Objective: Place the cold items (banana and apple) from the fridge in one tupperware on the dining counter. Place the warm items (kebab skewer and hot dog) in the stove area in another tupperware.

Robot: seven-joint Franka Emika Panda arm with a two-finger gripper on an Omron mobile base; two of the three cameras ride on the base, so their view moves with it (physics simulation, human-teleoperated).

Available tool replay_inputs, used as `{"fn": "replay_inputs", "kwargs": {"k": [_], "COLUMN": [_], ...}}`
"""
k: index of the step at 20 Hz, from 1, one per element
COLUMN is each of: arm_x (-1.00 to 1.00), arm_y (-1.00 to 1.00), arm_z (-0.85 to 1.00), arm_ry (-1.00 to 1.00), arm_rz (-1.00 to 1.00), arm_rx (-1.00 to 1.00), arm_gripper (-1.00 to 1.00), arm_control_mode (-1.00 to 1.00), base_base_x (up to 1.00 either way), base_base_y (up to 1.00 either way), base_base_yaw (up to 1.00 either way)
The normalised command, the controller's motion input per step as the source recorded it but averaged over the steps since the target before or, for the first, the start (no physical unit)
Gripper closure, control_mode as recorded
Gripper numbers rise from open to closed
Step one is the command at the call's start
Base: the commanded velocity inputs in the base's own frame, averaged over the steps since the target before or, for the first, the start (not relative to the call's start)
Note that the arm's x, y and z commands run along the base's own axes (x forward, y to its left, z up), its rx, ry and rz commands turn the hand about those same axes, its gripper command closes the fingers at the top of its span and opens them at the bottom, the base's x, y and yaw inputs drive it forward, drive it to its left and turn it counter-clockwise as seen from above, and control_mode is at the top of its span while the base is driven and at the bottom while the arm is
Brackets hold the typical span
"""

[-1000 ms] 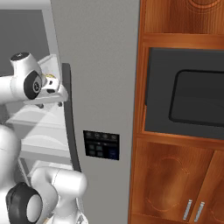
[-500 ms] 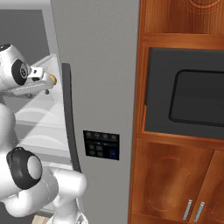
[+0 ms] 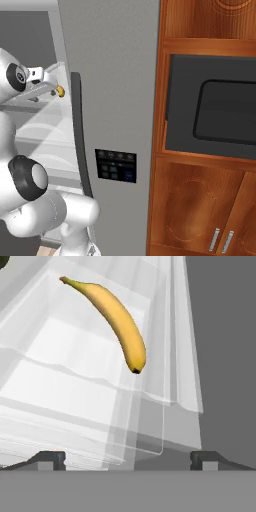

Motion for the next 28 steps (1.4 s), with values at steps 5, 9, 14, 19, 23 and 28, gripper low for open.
{"fn": "replay_inputs", "kwargs": {"k": [5, 9, 14, 19, 23, 28], "arm_x": [0.2, 0.22, 0.39, 0.32, 0.26, 0.24], "arm_y": [0.0, 0.0, 0.0, 0.0, 0.07, 0.09], "arm_z": [0.09, 0.0, 0.0, -0.01, -0.01, -0.11], "arm_ry": [0.0, 0.01, 0.16, 0.09, 0.02, 0.13], "arm_rz": [0.0, 0.0, 0.0, 0.0, 0.0, 0.0], "arm_rx": [0.0, 0.0, 0.0, 0.0, 0.0, 0.0], "arm_gripper": [-1.0, -1.0, -1.0, -1.0, -1.0, -1.0], "arm_control_mode": [-1.0, -1.0, -1.0, -1.0, -1.0, -1.0], "base_base_x": [0.0, 0.0, 0.0, 0.0, 0.0, 0.0], "base_base_y": [0.0, 0.0, 0.0, 0.0, 0.0, 0.0], "base_base_yaw": [0.0, 0.0, 0.0, 0.0, 0.0, 0.0]}}
